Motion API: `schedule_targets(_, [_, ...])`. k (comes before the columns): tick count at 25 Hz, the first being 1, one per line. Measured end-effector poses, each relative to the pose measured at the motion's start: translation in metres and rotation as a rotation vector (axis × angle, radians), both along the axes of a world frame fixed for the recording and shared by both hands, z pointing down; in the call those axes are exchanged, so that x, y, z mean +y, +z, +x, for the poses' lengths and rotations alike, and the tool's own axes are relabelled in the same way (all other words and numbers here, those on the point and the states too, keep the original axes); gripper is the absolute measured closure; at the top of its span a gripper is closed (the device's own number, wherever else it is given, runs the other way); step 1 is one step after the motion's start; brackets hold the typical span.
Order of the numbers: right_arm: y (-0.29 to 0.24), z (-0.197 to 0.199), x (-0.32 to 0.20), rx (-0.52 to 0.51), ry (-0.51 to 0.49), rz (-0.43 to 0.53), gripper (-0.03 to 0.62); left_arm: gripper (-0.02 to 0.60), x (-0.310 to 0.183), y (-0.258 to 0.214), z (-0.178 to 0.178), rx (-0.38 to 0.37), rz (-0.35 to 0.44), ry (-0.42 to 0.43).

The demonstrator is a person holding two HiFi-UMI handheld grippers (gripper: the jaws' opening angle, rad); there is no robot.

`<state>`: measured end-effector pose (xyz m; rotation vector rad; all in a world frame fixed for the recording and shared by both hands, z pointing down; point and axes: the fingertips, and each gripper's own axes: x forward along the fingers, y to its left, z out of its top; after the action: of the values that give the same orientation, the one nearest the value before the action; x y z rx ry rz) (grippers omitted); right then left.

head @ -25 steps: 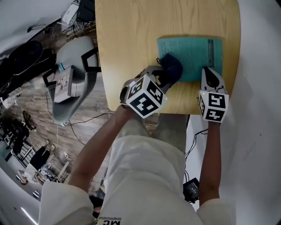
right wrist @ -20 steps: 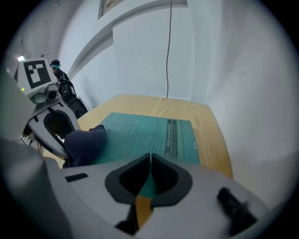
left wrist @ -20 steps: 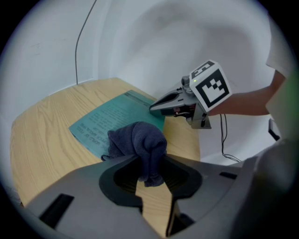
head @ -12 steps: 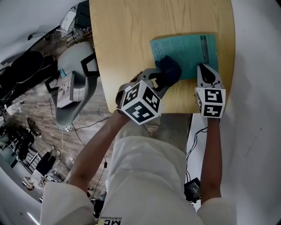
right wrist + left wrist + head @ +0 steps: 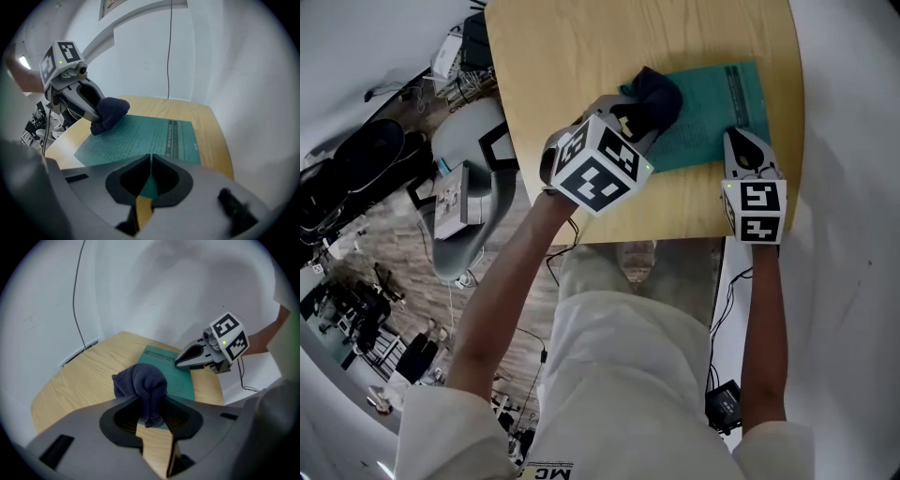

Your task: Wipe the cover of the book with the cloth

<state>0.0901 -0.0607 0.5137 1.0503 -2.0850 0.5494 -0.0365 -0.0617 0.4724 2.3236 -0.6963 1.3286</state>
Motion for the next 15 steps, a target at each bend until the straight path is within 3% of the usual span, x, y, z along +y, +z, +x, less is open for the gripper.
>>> schedule_targets(8, [-0.004, -0.003, -0.001, 0.002, -0.004, 0.0, 0.559, 0.448, -0.037, 0.014, -0.008, -0.03, 0.001, 0.027])
schedule_targets(15, [-0.002, -0.002, -0.002, -0.018, 0.012, -0.006, 0.559, 0.448, -0.037, 0.019, 0.011, -0.028, 0.009, 0.077])
